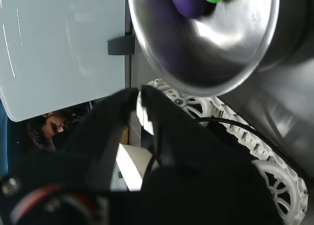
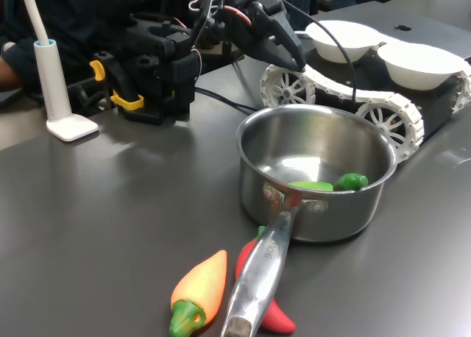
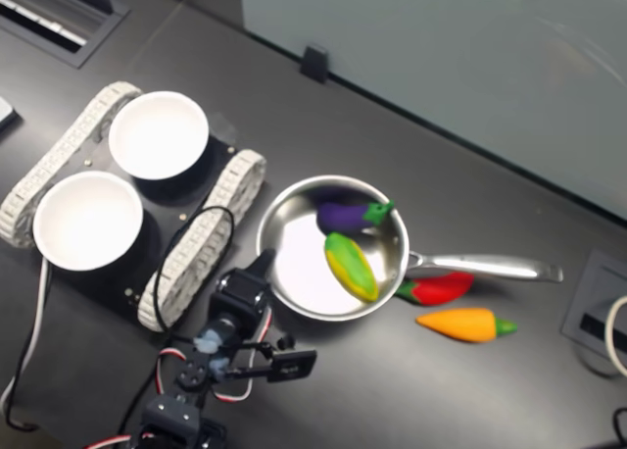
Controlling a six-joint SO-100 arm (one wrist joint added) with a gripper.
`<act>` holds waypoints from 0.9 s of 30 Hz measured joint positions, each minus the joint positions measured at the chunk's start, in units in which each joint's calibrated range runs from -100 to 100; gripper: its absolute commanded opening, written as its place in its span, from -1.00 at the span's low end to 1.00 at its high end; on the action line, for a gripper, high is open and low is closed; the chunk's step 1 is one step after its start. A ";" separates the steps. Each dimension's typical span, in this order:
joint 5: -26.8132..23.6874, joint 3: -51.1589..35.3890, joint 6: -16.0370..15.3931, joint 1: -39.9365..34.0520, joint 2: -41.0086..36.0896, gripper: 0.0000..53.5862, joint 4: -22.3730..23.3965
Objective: Pick up the brinjal and place them in the pan
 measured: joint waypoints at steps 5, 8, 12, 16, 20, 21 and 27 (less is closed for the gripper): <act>-0.29 -0.90 0.00 -0.99 -3.62 -0.99 5.52; -0.34 -0.90 -0.09 -1.21 -5.13 -0.99 8.58; -0.59 -0.90 -2.20 -0.55 -5.72 -0.99 12.07; -0.59 -0.90 -2.85 1.76 -5.72 -0.99 14.53; -0.59 -0.63 -3.21 2.31 -5.72 -0.99 16.74; -0.59 0.36 -3.21 2.64 -6.23 -0.99 16.91; -0.59 5.16 -3.21 4.84 -5.72 -0.99 18.02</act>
